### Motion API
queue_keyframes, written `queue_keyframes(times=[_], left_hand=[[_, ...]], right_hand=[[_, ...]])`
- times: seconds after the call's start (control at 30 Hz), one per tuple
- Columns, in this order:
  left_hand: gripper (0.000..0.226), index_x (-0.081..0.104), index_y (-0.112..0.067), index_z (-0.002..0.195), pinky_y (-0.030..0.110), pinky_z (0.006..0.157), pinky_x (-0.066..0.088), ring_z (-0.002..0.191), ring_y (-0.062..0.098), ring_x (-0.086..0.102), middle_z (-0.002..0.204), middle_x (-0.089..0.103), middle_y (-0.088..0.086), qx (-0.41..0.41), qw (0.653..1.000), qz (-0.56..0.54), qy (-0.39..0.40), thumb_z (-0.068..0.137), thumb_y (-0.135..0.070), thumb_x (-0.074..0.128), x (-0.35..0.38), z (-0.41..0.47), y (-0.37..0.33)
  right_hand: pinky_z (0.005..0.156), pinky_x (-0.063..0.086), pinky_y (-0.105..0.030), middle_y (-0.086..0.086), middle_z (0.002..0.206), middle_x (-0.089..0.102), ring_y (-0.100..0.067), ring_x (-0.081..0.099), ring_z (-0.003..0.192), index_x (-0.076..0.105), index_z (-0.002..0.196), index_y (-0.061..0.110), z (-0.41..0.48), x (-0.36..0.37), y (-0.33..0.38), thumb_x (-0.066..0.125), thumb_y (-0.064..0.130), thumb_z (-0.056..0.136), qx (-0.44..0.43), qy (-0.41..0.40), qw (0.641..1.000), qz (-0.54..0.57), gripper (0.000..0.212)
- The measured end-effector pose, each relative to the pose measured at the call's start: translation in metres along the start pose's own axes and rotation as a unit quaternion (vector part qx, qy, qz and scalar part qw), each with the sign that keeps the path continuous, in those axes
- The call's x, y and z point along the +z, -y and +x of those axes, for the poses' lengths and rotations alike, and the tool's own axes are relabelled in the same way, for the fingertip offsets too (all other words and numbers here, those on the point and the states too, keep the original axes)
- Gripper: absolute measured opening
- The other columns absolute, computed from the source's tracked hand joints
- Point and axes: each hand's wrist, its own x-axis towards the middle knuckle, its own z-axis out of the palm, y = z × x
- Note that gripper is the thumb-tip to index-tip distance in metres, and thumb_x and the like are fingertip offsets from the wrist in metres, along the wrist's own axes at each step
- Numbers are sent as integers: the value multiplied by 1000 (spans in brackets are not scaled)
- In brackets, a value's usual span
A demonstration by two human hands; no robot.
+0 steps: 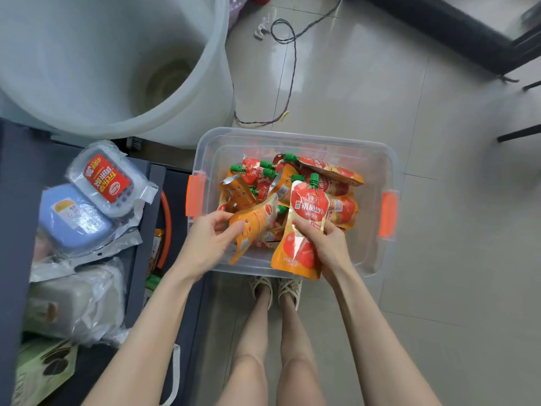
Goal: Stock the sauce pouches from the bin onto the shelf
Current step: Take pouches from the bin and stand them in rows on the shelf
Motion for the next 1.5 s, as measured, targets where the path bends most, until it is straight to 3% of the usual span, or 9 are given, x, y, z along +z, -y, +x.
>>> queue_keyframes(times=[0.13,0.27,0.5,0.6,0.77,0.93,1.23,1.43,1.5], left_hand=[[6,64,-22,92,24,62,56,84,13,71,90,72,-2,-52,990,-128,-42,86,-20,65,-5,-45,3],[50,62,-13,111,34,66,57,89,23,70,102,72,9,-62,951,-303,13,66,-30,78,-15,-97,-6],[71,48,-21,132,32,74,55,105,25,65,117,66,6,-29,929,-325,177,68,-2,71,-19,-171,-46],[65,42,-28,137,35,80,55,113,28,60,129,60,8,-10,903,-383,197,79,-21,71,-20,-200,-64],[55,53,-25,131,33,88,53,120,22,56,131,59,6,0,884,-449,132,90,-55,30,-6,-242,-89],[42,56,-28,129,38,94,50,121,26,55,132,58,8,74,866,-492,53,92,-44,45,21,-287,-92],[82,51,-24,129,32,82,53,107,24,63,118,66,8,204,845,-488,-82,57,-46,85,52,-393,-79],[94,57,-13,102,29,58,54,66,18,62,79,63,3,189,799,-482,-305,26,-59,89,31,-478,-68],[86,55,-14,101,20,48,49,56,9,62,69,67,-5,174,778,-468,-381,37,-64,82,22,-507,-60]], right_hand=[[69,57,-34,-4,84,75,-19,72,75,66,95,14,-41,7,11,74,29,77,22,77,996,30,25],[71,57,-35,-8,95,74,-22,72,83,64,107,10,-90,15,28,75,33,68,29,114,992,36,47],[69,57,-32,-9,99,74,-24,72,85,68,99,18,-165,11,69,80,24,69,-46,176,983,-9,33],[73,57,-35,-11,105,73,-28,71,92,68,102,21,-188,9,86,78,22,72,-72,204,975,-42,31],[79,56,-39,-11,108,72,-31,69,98,62,112,17,-225,12,116,82,31,67,-108,246,956,-114,52],[79,57,-39,-7,107,72,-28,70,98,60,116,20,-259,1,134,82,40,63,-143,311,923,-178,60],[90,53,-47,-6,110,71,-27,69,99,60,116,21,-343,11,129,75,38,70,-200,431,835,-276,51],[70,57,-31,-2,96,75,-23,72,86,69,100,28,-411,66,105,81,39,68,-211,521,769,-304,36],[70,56,-35,-5,90,75,-23,72,80,71,96,23,-432,86,92,79,33,70,-216,543,750,-309,29]])
